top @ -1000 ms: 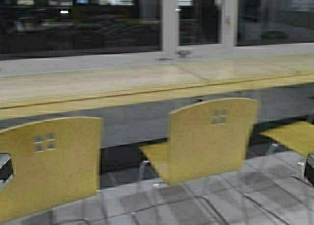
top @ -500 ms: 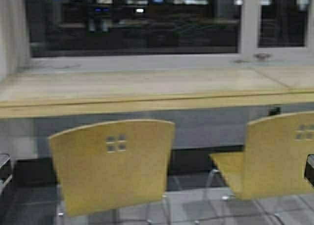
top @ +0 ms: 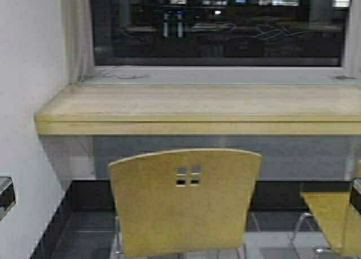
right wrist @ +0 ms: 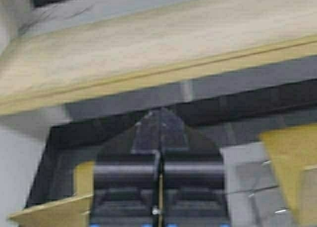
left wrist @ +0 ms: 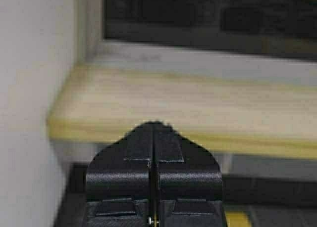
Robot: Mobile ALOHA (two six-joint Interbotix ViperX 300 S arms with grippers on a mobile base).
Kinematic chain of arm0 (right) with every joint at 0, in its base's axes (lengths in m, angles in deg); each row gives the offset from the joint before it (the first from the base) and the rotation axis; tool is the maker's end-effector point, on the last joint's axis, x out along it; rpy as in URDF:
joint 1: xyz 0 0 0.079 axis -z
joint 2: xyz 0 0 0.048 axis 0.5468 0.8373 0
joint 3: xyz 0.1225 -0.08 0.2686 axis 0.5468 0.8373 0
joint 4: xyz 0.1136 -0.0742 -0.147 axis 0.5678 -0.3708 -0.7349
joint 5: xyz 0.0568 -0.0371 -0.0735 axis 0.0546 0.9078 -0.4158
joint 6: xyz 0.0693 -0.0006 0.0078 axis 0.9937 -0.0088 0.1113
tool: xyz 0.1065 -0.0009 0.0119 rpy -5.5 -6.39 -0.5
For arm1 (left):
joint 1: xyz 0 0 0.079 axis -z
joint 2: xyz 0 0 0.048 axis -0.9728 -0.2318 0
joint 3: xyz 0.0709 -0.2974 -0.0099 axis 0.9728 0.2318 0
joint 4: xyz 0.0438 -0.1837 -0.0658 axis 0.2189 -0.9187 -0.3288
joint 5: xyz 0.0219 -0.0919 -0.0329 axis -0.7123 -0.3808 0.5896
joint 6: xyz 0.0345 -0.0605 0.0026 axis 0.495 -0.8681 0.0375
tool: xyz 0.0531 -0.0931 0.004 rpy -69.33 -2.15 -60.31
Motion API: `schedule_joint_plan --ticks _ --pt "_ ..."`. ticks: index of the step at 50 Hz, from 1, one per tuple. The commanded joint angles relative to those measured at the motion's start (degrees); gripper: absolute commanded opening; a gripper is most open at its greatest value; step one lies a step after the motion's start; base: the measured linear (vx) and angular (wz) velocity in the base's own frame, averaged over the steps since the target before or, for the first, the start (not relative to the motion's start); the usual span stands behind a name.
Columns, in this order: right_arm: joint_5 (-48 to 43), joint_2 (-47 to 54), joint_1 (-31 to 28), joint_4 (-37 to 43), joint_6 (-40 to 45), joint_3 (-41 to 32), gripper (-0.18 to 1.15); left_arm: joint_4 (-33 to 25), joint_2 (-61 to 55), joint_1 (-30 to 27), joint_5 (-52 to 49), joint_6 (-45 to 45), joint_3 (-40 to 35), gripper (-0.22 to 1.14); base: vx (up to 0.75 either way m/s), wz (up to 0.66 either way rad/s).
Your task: Push the chairs under the table
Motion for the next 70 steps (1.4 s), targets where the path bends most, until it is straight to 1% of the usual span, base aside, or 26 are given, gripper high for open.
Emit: schedule_joint_plan --ticks 1,12,16,20,24,33,41,46,50,53,56,60,61,63,67,70 --pt "2.1 0.7 -1.7 -0.4 0.5 -1.4 0.05 -0.4 -1.6 0.0 0.4 -0.6 -0.6 0.03 0.14 0.18" --pt "5.2 5.7 -2.8 0.4 2.0 -3.9 0.05 -0.4 -6.6 0.0 -0.4 -4.9 -1.1 0.03 0.15 0.1" --pt "7.1 7.1 -4.1 0.6 3.1 -4.7 0.05 -1.3 -7.5 0.0 -4.4 -8.2 -1.6 0.02 0.15 0.03" --pt "8.6 9.1 -6.6 0.9 4.6 -5.7 0.05 -4.1 -9.1 1.3 -9.9 -13.8 -3.3 0.02 0.16 0.01" --pt "8.9 12.4 -8.8 0.9 6.1 -6.5 0.05 -5.8 -10.9 4.5 -11.4 -18.7 -3.9 0.02 0.19 -0.01" --pt "8.7 21.4 -11.0 2.8 11.8 -7.9 0.05 -9.8 -15.2 14.6 -11.0 -27.2 -4.0 0.02 0.15 -0.03" --pt "7.4 31.7 -12.0 8.8 17.8 -10.1 0.06 -18.1 -25.0 21.0 -10.4 -30.9 -4.9 0.04 0.14 0.0" --pt "5.4 36.7 -13.1 11.6 19.0 -10.2 0.06 -23.3 -32.3 25.0 -10.2 -32.2 -6.0 0.11 0.11 0.01" --pt "4.2 41.0 -14.0 13.0 19.1 -10.5 0.08 -26.5 -38.9 27.9 -8.6 -32.3 -7.6 0.24 0.08 0.0" --pt "3.4 44.9 -14.5 13.8 19.2 -11.7 0.14 -27.9 -44.2 29.9 -8.1 -32.3 -9.8 0.37 0.08 0.0" --pt "2.9 48.1 -14.7 14.7 19.4 -12.5 0.23 -28.6 -49.4 31.7 -7.9 -32.3 -12.5 0.5 0.07 -0.01" --pt "2.4 51.9 -15.0 17.1 19.6 -13.2 0.41 -29.4 -56.3 33.7 -7.2 -32.6 -16.0 0.67 0.04 0.0" --pt "2.4 52.8 -15.1 17.9 19.6 -13.4 0.46 -30.2 -58.8 34.3 -6.2 -32.9 -17.1 0.72 0.02 0.0" --pt "2.3 54.6 -15.1 19.6 19.8 -13.5 0.55 -32.3 -62.1 35.1 -4.3 -33.6 -18.1 0.79 0.01 0.0" --pt "2.3 58.0 -15.1 23.2 20.0 -15.1 0.74 -37.1 -67.5 36.9 -1.0 -36.3 -19.9 0.89 0.02 0.0" --pt "2.3 60.5 -15.1 25.8 20.2 -16.3 0.84 -39.7 -70.3 37.9 0.7 -38.1 -20.7 0.9 0.02 -0.01"
